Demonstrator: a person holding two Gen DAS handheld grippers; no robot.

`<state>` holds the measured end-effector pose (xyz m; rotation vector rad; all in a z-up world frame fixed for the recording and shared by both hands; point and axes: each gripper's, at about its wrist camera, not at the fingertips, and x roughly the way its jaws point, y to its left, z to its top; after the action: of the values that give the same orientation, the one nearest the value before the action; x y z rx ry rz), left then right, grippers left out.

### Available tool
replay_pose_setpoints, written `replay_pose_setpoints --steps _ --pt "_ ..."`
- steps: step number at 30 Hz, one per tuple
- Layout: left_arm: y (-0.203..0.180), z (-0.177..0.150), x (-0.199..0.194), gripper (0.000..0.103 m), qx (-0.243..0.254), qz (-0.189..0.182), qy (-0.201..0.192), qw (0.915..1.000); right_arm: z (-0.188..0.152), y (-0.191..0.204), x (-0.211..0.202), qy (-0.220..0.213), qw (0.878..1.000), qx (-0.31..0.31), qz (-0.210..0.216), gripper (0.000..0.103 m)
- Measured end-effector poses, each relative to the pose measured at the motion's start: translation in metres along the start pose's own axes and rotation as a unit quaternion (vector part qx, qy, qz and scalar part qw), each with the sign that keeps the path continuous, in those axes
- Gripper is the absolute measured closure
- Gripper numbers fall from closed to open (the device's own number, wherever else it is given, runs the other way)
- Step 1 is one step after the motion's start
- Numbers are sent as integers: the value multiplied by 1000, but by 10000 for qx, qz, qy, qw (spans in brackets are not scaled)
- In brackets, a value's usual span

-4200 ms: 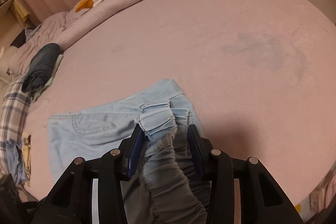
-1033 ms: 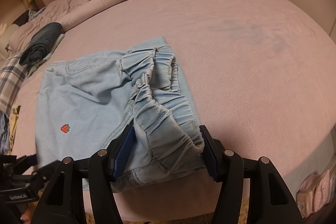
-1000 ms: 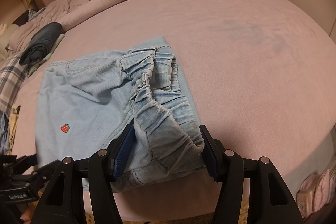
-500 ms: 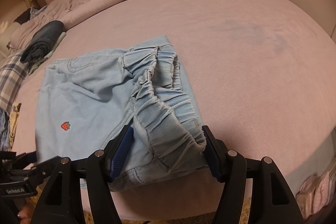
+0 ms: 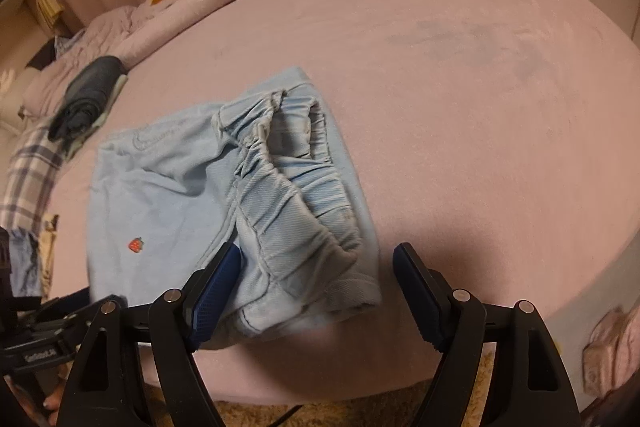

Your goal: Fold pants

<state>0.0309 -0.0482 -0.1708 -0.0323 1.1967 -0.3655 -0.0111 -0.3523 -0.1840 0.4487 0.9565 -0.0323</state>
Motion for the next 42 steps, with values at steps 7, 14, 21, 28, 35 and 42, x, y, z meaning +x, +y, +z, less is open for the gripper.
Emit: replay_pose_setpoints --steps 7,14,21,28,35,42 --pt "16 7 -5 3 -98 113 -205 9997 4 -23 -16 -257 9994 222 9 8" --pt "37 15 17 0 -643 -529 37 9965 5 -22 -5 -53 9985 229 500 7" --pt "17 26 29 1 -335 -694 -38 9970 14 -3 23 276 9940 217 1034 7" --pt "-5 37 43 10 131 -623 -116 9979 15 9 30 283 9939 13 1066 7" --pt "-17 48 48 53 94 -824 -135 9965 11 29 31 204 9978 -473 412 25" --pt "-26 39 26 77 156 -826 -490 9953 5 28 4 -174 9978 -493 408 60"
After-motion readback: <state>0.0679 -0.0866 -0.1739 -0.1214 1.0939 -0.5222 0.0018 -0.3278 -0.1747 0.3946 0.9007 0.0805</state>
